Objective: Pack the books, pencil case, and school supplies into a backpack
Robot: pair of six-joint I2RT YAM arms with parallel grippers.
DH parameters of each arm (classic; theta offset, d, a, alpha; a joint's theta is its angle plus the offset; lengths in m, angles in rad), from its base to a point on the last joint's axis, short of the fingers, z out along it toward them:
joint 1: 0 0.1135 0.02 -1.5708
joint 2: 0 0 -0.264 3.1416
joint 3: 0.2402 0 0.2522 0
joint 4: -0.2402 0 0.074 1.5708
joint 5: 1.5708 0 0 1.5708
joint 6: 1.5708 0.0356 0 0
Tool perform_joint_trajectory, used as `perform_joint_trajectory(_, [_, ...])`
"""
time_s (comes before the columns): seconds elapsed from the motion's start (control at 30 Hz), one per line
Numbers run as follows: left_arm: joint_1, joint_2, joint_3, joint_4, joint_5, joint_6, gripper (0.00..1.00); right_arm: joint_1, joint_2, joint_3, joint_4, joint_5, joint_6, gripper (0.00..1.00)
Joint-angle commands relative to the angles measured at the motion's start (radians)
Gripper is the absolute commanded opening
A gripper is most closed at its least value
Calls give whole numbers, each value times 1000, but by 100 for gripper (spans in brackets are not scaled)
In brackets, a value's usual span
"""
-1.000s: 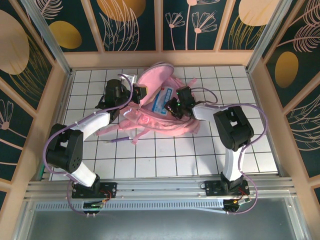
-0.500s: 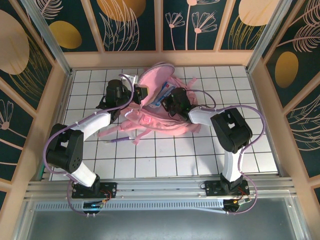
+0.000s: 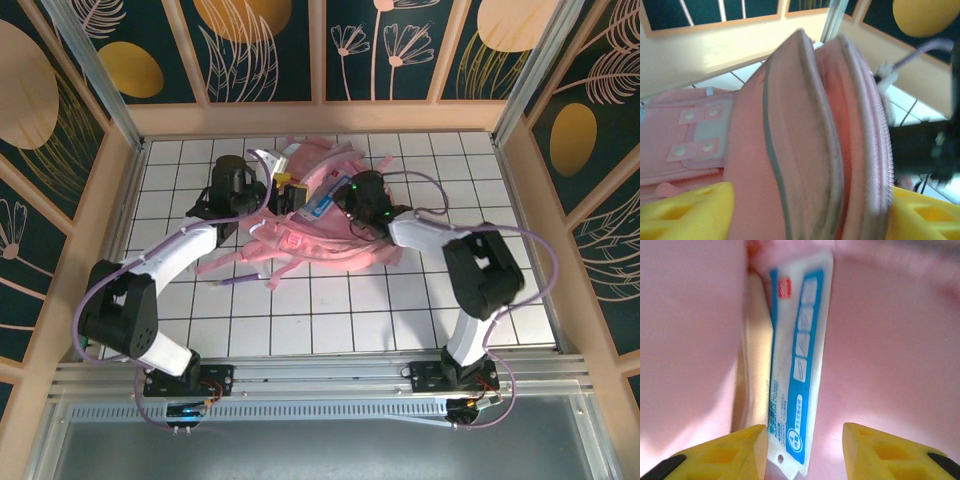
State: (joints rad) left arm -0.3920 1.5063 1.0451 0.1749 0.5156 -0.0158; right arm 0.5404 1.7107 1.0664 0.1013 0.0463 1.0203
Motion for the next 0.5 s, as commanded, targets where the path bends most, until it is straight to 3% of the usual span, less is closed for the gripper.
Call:
perform_joint_trajectory(0.0, [5, -103, 39, -214, 7, 251, 82, -59, -168, -61, -155, 70, -195, 46])
perform_joint_trajectory(0.1, [5, -153, 10, -280, -51, 405, 90, -130, -283, -143, -217, 23, -218, 46])
perform_joint_trajectory(0.13, [5, -165, 1, -320, -50, 496, 99, -160, -315, -166, -234, 1, -229, 47])
perform_joint_trajectory(0.3, [5, -122, 39, -482, -237, 759, 99, -226, -390, -154, -337, -25, -360, 47])
perform_joint_trajectory(0.47, [19, 13, 70, -575, -374, 984, 98, -260, -370, -101, -393, -163, -414, 49])
